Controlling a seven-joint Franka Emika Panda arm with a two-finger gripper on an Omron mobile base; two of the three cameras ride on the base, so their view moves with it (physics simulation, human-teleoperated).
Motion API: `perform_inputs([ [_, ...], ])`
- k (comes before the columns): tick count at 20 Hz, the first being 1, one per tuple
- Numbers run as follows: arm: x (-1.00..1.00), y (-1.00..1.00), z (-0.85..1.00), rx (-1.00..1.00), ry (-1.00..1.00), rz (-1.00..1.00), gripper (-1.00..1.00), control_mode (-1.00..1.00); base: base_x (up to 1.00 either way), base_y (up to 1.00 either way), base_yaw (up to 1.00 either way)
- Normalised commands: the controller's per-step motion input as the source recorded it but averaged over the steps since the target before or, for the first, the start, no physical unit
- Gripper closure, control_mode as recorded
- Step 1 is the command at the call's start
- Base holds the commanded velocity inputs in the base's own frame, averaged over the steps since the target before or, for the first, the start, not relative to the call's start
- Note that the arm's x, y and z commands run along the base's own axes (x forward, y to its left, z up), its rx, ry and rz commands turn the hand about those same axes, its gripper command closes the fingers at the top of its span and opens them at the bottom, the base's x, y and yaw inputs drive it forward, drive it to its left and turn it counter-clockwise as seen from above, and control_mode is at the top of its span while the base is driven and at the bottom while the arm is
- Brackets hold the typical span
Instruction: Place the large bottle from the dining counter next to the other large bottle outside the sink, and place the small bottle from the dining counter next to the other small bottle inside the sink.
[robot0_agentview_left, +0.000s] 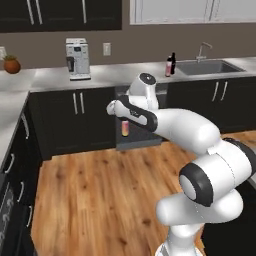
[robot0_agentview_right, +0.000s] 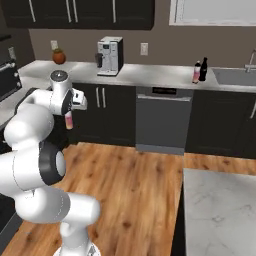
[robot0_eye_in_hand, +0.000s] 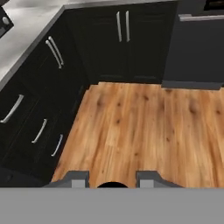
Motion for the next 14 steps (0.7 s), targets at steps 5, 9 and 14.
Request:
perform_inputs([
  [5, 0.0, 0.0, 0.0, 0.0, 0.0, 0.0, 1.0, 1.0, 1.0, 0.0, -0.01],
  [9, 0.0, 0.0, 0.0, 0.0, 0.0, 0.0, 1.0, 1.0, 1.0, 0.01, -0.01],
  [14, 0.0, 0.0, 0.0, 0.0, 0.0, 0.0, 1.0, 1.0, 1.0, 0.0, -0.01],
])
